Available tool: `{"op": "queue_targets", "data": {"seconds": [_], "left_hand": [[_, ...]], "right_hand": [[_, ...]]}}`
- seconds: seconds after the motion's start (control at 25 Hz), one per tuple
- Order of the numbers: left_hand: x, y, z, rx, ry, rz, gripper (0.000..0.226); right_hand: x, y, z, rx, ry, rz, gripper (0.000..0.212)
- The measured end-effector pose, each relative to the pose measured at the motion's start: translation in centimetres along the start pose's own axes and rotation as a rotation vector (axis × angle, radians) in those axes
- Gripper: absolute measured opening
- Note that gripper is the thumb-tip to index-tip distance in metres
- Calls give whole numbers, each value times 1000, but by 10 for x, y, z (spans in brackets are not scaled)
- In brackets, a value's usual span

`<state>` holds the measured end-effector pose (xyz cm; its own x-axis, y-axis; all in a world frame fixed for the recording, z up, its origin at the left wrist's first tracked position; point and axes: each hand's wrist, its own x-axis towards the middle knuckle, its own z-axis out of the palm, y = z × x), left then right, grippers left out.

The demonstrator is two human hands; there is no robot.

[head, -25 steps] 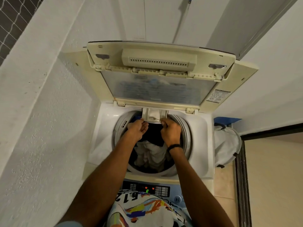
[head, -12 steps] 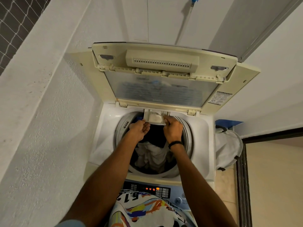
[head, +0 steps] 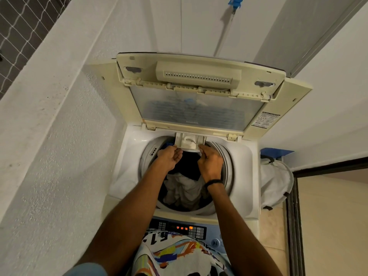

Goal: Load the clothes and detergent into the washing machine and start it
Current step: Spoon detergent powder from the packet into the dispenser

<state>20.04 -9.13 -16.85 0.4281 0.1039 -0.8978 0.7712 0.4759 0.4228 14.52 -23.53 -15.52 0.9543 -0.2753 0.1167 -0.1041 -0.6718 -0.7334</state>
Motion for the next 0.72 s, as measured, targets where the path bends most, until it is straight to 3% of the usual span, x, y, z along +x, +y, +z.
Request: {"op": "queue_targets", "data": {"seconds": [0.12, 0.24, 0.32, 0.48, 0.72], "left_hand": [[-12, 3, -4, -32, -15, 13, 14], [-44, 15, -9, -102, -13, 101, 9], [-77, 33, -19, -147, 18, 228, 7], [-167, 79, -70, -225, 10, 603, 11], [-295, 102, -183, -218, 227, 1121, 12]], "right_hand": [[-5, -9, -3, 125, 51, 152, 24], [-1, -17, -8, 630, -4, 540, 21], [3, -37, -16, 974, -16, 694, 16], [3, -116, -38, 1282, -128, 691, 10], [-26, -243, -43, 1329, -527, 606, 16]]}}
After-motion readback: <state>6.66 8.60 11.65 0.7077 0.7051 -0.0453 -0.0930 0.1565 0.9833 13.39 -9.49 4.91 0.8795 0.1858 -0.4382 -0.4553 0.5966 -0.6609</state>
